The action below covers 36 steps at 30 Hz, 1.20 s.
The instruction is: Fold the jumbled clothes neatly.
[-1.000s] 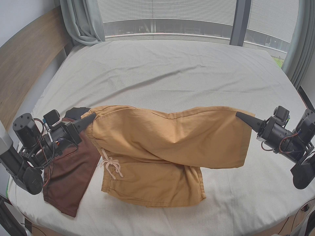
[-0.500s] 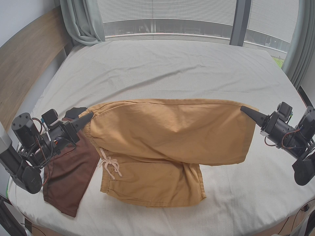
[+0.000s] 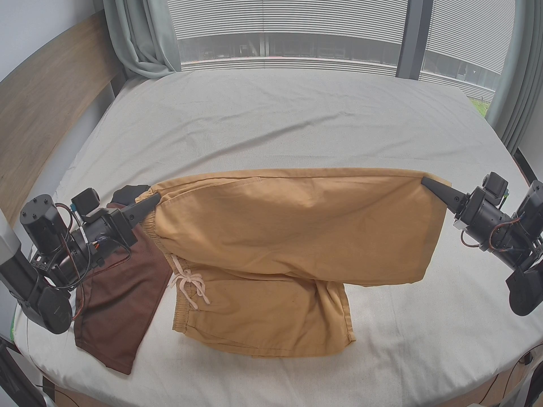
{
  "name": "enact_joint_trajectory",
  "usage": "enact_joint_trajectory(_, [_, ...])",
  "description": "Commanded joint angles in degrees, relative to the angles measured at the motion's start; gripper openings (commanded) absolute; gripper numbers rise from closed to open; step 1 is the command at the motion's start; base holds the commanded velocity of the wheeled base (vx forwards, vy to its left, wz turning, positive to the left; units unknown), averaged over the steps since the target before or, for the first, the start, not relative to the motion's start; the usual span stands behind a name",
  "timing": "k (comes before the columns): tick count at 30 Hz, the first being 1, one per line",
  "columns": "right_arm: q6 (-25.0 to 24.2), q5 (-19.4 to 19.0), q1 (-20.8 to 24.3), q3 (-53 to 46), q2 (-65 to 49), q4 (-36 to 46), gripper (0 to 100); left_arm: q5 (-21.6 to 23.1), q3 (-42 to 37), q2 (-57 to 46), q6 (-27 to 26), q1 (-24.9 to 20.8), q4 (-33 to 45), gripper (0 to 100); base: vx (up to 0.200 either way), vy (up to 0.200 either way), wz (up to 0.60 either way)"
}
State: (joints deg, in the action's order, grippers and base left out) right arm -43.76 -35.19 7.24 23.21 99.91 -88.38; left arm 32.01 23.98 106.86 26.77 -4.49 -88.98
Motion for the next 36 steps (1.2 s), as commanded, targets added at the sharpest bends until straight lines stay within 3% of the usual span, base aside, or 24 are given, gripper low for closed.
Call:
enact_joint_trajectory(1, [-0.01,-0.05,-0.12,0.08,0.02,-0.04,0,-0.02,0.1,0.19,0.04,0.0,-0.05,0,0.0,0.0,0.0])
enact_joint_trajectory(17, [0.17,-0.05,-0.03,1.66,1.07,0.05,0,-0.2,0.37,0.72,0.83,-0.08,0.03,0,0.0,0.0,0.0])
enact_joint_trajectory(36, [0.35,0.13,-1.53,13.62,14.96,0.05,0,-2.31,7.84,8.54,1.35,0.44,0.12,0,0.0,0.0,0.0])
